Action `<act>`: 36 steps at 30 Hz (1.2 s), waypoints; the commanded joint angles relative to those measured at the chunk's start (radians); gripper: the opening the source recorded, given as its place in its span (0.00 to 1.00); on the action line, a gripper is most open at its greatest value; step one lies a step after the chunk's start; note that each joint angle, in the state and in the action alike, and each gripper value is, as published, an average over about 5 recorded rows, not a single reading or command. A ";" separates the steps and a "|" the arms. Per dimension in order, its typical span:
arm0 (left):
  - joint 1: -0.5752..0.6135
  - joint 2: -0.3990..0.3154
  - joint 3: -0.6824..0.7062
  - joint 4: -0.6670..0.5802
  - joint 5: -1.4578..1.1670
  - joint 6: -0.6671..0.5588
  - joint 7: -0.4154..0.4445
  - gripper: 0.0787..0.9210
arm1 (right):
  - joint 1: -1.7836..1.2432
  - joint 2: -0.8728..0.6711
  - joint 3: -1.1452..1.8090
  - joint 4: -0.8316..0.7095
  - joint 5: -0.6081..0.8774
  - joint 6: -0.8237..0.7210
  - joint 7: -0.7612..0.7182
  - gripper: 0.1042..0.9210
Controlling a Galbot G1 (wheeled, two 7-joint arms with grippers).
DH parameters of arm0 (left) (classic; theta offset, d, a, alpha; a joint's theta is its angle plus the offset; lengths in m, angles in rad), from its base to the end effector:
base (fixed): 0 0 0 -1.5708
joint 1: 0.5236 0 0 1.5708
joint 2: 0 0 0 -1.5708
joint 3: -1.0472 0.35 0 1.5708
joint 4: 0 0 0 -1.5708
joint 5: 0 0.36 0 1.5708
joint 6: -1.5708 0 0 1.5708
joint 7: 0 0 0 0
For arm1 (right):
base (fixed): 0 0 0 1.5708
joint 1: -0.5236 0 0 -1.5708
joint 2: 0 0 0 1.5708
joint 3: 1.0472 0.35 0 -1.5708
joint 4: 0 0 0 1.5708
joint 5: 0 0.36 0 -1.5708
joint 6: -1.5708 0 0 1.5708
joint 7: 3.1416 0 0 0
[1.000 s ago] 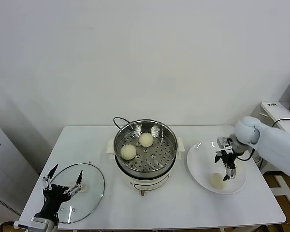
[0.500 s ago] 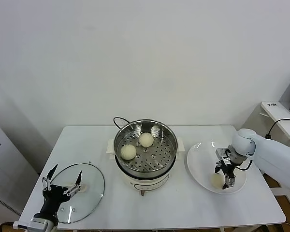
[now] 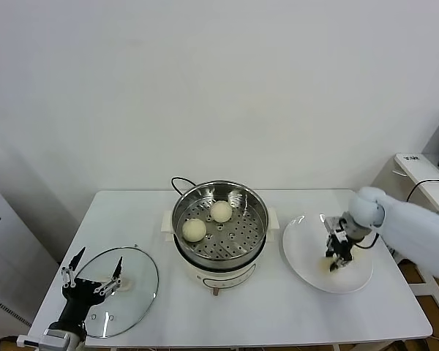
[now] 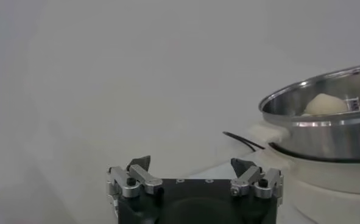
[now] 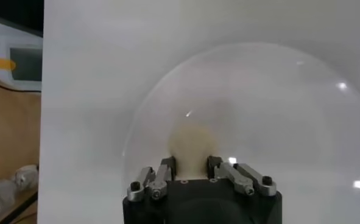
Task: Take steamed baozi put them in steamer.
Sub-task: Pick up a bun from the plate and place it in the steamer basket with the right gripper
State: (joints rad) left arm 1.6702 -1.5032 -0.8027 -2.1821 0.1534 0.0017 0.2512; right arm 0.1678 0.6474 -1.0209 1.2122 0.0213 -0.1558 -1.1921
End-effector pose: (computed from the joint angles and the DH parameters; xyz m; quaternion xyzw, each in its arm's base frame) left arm 0.1499 0.0907 -0.2771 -0.0295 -0.9826 -0.1806 0.0320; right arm 0.5243 -0.1767 -0.1854 0.5367 -0.5010 0.5165 0.4406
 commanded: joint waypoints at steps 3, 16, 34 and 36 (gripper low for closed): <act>-0.002 0.003 0.002 0.000 -0.002 -0.002 0.001 0.88 | 0.518 0.198 -0.224 -0.064 0.225 0.085 -0.041 0.27; -0.007 -0.003 -0.002 -0.006 -0.011 -0.002 0.000 0.88 | 0.617 0.478 -0.218 0.075 0.128 0.339 -0.066 0.28; -0.006 -0.001 -0.034 0.002 -0.039 -0.006 -0.001 0.88 | 0.267 0.515 -0.130 0.264 -0.197 0.743 -0.122 0.29; -0.004 0.002 -0.037 0.004 -0.041 -0.007 0.000 0.88 | 0.258 0.501 -0.134 0.282 -0.198 0.753 -0.127 0.29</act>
State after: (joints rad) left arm 1.6635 -1.5048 -0.8351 -2.1816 0.1149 -0.0050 0.2504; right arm 0.5234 1.1343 -1.1646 1.4006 -0.0734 0.4188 -1.2931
